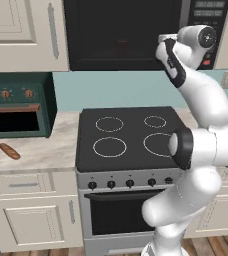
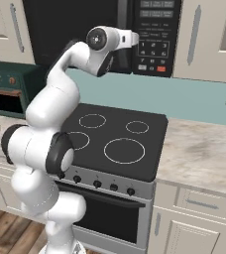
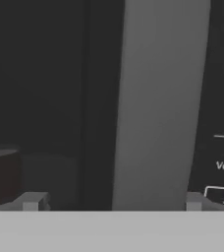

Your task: Pick the mug from the counter and place it inside the microwave. Then close the microwave.

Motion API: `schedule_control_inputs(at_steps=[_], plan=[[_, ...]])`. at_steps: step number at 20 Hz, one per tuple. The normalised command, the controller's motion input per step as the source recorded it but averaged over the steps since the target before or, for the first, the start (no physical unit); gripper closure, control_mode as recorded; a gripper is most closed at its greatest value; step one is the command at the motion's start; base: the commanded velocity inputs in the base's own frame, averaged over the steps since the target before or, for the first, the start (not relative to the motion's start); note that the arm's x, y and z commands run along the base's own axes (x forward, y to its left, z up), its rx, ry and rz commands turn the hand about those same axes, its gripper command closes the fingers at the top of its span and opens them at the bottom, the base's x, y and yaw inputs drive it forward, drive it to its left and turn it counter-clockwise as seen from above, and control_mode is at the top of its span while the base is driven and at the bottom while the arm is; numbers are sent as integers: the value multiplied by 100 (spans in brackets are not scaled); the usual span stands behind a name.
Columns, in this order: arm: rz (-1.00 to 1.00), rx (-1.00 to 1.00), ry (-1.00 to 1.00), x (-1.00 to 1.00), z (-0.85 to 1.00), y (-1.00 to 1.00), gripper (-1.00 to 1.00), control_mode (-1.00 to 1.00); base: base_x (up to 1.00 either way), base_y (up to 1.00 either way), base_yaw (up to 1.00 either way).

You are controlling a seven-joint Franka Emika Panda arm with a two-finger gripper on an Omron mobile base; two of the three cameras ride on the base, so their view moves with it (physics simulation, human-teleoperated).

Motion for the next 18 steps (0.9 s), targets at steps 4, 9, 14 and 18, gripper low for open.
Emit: schedule_control_inputs(at_steps=[4, 9, 14, 18], plan=[[16, 0, 0, 50, 6, -6, -100, -100, 0, 0, 0], [15, 0, 0, 48, 9, -5, -100, -100, 0, 0, 0], [11, 0, 0, 46, 10, 0, -100, -100, 0, 0, 0], [4, 0, 2, 23, 4, 0, -100, -100, 0, 0, 0]])
